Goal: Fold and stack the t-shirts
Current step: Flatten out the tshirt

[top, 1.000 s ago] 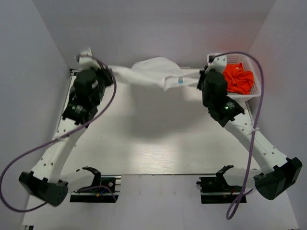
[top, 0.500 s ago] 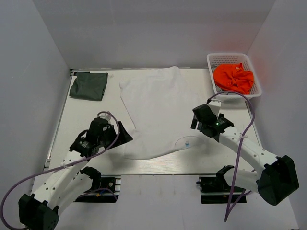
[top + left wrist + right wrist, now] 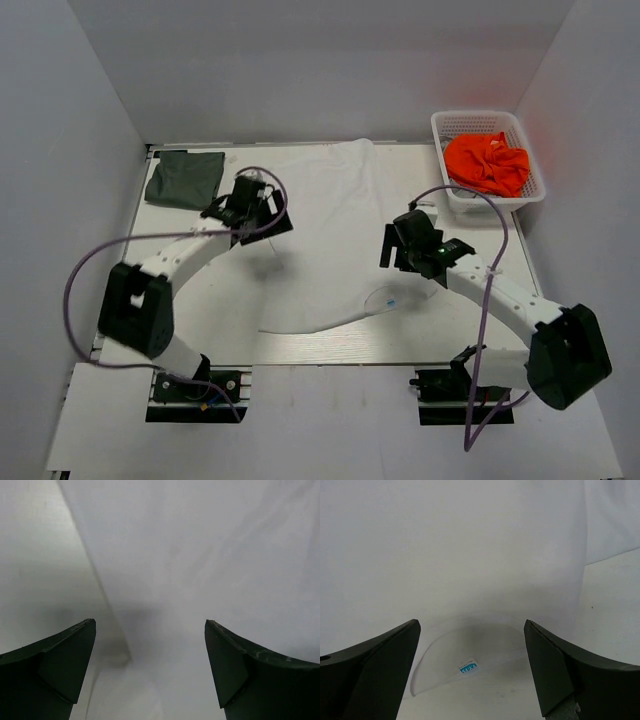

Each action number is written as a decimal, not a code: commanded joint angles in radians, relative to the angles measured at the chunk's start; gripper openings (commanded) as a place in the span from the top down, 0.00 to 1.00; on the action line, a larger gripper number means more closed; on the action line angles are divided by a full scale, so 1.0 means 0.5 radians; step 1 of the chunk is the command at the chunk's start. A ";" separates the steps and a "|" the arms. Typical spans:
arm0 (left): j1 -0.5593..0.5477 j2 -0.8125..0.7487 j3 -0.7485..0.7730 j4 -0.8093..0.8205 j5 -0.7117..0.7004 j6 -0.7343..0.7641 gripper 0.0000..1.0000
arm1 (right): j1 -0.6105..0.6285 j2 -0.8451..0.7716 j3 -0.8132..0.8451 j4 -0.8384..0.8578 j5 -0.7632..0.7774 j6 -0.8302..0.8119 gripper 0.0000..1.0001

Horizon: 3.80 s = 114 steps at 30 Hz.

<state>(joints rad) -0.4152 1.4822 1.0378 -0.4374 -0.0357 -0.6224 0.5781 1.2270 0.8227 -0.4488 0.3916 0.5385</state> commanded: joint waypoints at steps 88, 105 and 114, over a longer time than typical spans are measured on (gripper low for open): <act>0.220 -0.556 -0.382 -1.162 -0.751 -0.872 0.62 | -0.030 -0.267 -0.302 -0.977 -0.262 0.516 0.10; 0.202 -0.250 -0.036 -0.037 -0.233 -0.167 0.00 | -0.137 0.248 0.272 -0.364 0.014 0.135 0.10; 0.201 0.799 0.731 0.188 -0.082 0.076 0.00 | -0.417 0.997 0.790 -0.112 -0.074 -0.144 0.10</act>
<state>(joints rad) -0.3183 1.8236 1.3243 -0.3946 -0.1173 -0.6449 0.4053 1.6810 1.1603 -0.5674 0.3584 0.5392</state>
